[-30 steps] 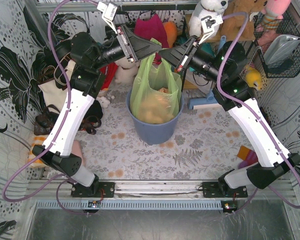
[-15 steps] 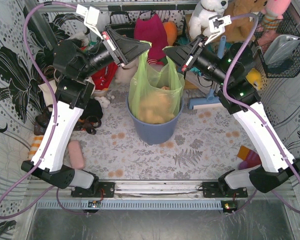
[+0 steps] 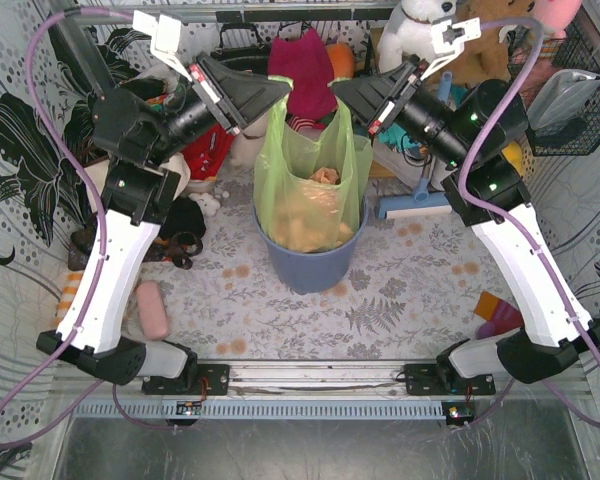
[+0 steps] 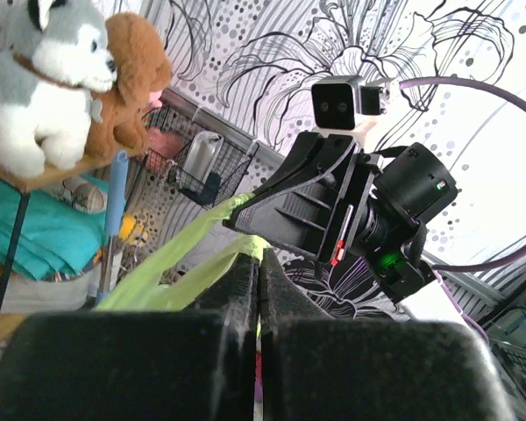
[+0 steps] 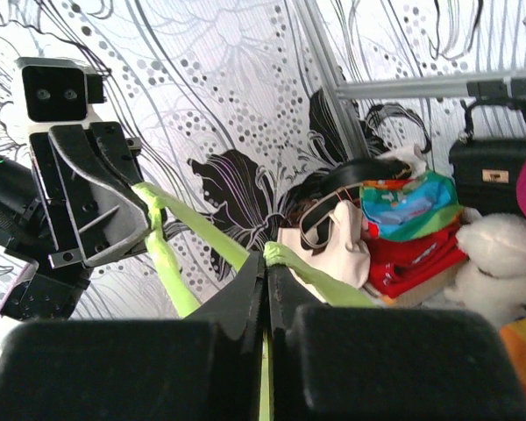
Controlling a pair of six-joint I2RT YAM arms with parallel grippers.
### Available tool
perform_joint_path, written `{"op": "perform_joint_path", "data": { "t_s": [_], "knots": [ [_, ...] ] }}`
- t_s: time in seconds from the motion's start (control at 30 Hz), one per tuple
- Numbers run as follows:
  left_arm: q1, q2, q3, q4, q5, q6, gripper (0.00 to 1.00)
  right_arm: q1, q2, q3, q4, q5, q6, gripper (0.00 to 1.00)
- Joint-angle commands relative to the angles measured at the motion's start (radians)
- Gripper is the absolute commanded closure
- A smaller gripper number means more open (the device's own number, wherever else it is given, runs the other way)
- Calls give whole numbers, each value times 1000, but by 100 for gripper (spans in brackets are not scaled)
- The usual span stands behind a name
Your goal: Tie the trash bag
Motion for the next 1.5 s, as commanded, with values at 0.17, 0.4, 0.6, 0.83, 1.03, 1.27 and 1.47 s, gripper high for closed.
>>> {"op": "perform_joint_path", "data": {
  "t_s": [0.17, 0.4, 0.6, 0.83, 1.03, 1.27, 1.47],
  "knots": [
    [45, 38, 71, 118, -21, -59, 100, 2, 52, 98, 16, 3, -8, 100],
    [46, 19, 2, 223, -15, -110, 100, 4, 72, 115, 44, -35, 23, 100],
    [46, -20, -179, 294, -15, -154, 100, 4, 18, -79, 140, -6, 73, 100],
    [48, 46, 77, 201, -2, -118, 100, 4, 81, 113, 71, -27, 46, 100],
    [48, 26, 73, 157, -11, -83, 98, 4, 44, 91, 93, -16, 40, 100],
    [49, -81, -139, 89, -67, -25, 92, 4, -13, -62, 84, 16, 40, 100],
    [49, -143, -163, -16, -133, 61, 62, 4, -30, -64, 28, 24, -3, 96]
  ]
}}
